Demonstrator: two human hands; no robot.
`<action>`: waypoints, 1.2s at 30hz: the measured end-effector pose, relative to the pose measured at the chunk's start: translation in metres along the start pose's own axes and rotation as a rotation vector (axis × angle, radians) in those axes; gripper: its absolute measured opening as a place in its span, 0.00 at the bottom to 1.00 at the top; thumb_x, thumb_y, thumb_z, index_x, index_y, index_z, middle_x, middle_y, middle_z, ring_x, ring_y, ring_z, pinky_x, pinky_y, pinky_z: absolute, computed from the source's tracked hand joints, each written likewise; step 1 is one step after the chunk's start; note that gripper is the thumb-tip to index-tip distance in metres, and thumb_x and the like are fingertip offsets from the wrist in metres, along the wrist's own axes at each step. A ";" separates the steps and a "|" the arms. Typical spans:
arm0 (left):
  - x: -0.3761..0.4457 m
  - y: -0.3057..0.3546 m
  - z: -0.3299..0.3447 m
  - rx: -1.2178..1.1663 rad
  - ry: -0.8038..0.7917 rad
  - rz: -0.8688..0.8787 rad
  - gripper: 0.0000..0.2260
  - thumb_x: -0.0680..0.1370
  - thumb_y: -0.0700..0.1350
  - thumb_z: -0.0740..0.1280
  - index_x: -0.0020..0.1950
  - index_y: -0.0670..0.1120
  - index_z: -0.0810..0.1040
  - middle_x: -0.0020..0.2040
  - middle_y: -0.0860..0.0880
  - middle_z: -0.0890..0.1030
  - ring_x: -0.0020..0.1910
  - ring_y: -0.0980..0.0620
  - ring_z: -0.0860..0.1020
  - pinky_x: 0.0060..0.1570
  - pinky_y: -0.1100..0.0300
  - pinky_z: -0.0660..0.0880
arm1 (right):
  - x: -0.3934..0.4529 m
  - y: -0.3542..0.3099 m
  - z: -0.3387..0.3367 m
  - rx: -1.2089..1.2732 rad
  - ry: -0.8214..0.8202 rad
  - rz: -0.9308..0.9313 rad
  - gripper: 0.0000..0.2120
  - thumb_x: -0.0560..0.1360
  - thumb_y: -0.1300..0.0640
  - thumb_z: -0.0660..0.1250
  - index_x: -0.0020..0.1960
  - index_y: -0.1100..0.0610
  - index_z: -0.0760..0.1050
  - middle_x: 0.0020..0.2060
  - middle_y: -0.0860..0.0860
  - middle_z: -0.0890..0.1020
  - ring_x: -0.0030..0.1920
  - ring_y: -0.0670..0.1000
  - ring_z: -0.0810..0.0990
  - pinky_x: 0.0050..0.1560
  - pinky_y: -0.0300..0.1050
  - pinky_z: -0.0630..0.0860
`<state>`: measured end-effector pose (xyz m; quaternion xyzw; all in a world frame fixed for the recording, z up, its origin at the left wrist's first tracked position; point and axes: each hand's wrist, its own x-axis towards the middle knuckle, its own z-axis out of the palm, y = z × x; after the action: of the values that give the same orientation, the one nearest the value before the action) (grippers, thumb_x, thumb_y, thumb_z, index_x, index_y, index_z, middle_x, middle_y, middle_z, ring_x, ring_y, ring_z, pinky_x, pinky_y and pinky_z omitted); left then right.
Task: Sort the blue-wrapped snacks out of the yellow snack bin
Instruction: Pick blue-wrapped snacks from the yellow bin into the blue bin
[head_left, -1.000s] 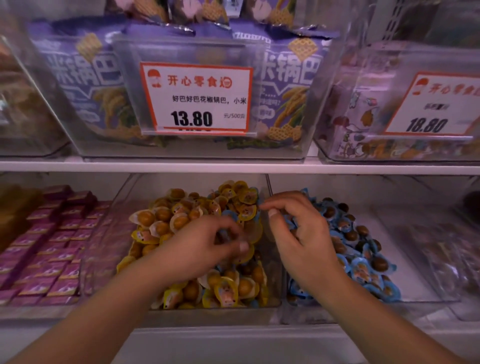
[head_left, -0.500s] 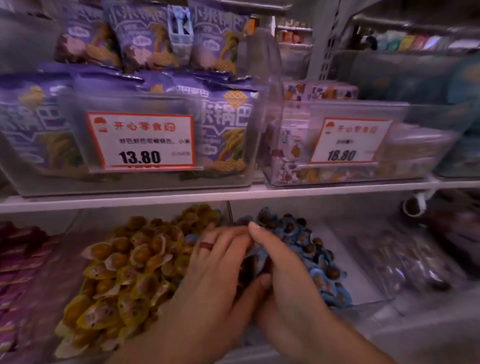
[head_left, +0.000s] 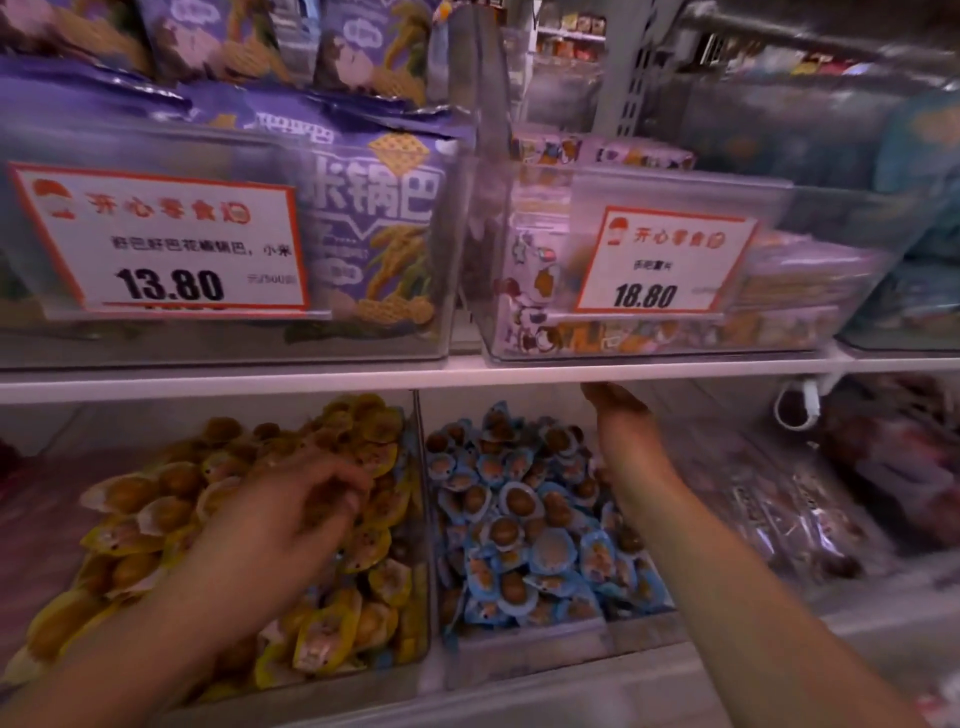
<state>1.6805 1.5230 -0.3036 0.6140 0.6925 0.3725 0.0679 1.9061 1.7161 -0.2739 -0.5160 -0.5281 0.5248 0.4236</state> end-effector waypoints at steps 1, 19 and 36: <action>-0.004 -0.006 -0.003 0.077 -0.100 0.030 0.07 0.75 0.49 0.71 0.48 0.62 0.78 0.47 0.64 0.78 0.49 0.65 0.77 0.50 0.68 0.72 | 0.002 0.004 0.001 -0.156 0.051 -0.088 0.08 0.81 0.59 0.61 0.52 0.58 0.79 0.56 0.59 0.82 0.56 0.55 0.80 0.56 0.47 0.75; -0.017 -0.054 -0.038 0.567 -0.377 0.082 0.19 0.74 0.61 0.63 0.64 0.62 0.75 0.64 0.62 0.72 0.72 0.58 0.64 0.74 0.44 0.38 | -0.097 0.028 0.087 -0.764 -0.511 -0.873 0.14 0.73 0.56 0.62 0.53 0.52 0.83 0.52 0.46 0.83 0.70 0.49 0.68 0.69 0.55 0.68; -0.021 -0.049 -0.018 0.733 -0.429 0.150 0.25 0.72 0.69 0.58 0.63 0.58 0.76 0.71 0.57 0.68 0.79 0.50 0.53 0.73 0.34 0.38 | -0.113 0.017 0.086 -1.155 -0.506 -1.167 0.13 0.72 0.54 0.65 0.55 0.53 0.82 0.52 0.48 0.83 0.67 0.52 0.74 0.74 0.63 0.59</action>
<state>1.6357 1.4978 -0.3276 0.7097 0.7027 -0.0302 -0.0396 1.8351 1.5930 -0.2881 -0.1640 -0.9719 -0.0288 0.1663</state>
